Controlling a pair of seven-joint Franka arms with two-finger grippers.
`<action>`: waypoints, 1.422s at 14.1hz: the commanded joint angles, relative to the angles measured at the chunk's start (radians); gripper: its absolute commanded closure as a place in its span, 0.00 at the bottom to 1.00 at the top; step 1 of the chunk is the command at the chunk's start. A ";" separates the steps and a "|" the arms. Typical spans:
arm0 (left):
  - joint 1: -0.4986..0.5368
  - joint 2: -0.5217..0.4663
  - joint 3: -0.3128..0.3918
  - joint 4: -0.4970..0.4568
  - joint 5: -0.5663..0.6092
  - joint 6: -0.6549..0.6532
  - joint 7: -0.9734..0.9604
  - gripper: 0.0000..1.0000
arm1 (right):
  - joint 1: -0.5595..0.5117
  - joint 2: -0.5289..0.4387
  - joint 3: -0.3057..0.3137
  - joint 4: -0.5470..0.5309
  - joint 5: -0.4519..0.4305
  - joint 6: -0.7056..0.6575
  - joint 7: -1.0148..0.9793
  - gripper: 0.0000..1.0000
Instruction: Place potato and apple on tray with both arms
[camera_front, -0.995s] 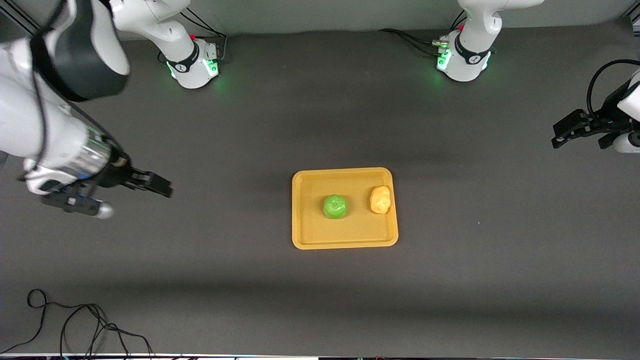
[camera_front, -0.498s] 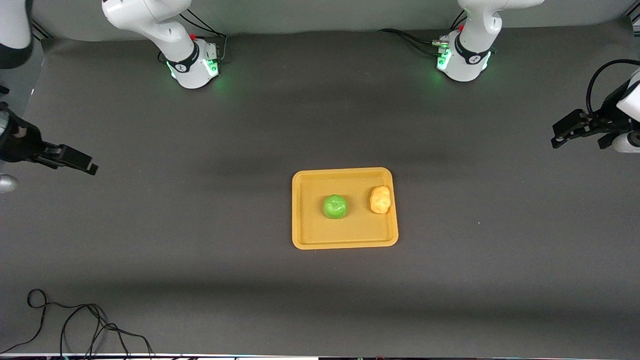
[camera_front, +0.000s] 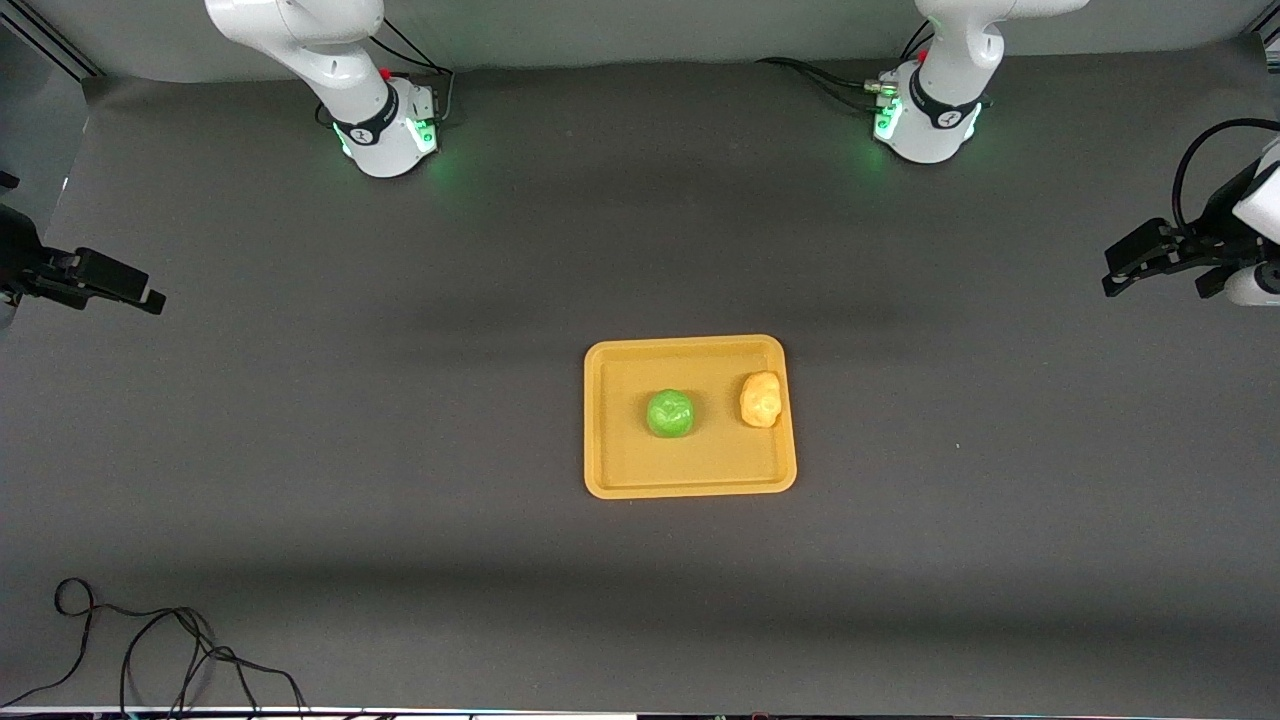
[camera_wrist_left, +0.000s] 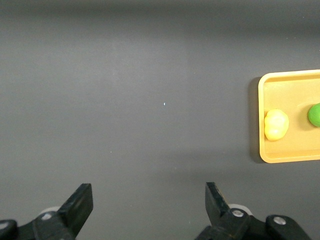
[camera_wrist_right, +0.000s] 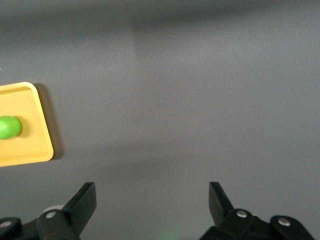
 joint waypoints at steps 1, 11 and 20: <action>-0.008 -0.004 0.006 0.011 -0.009 -0.018 0.015 0.00 | -0.117 -0.066 0.131 -0.076 -0.013 0.000 -0.032 0.00; -0.008 -0.004 0.006 0.011 -0.009 -0.018 0.015 0.00 | -0.002 -0.054 0.043 -0.098 -0.107 0.067 -0.034 0.00; -0.008 -0.004 0.006 0.011 -0.009 -0.020 0.015 0.00 | -0.007 -0.046 0.042 -0.095 -0.100 0.086 -0.087 0.00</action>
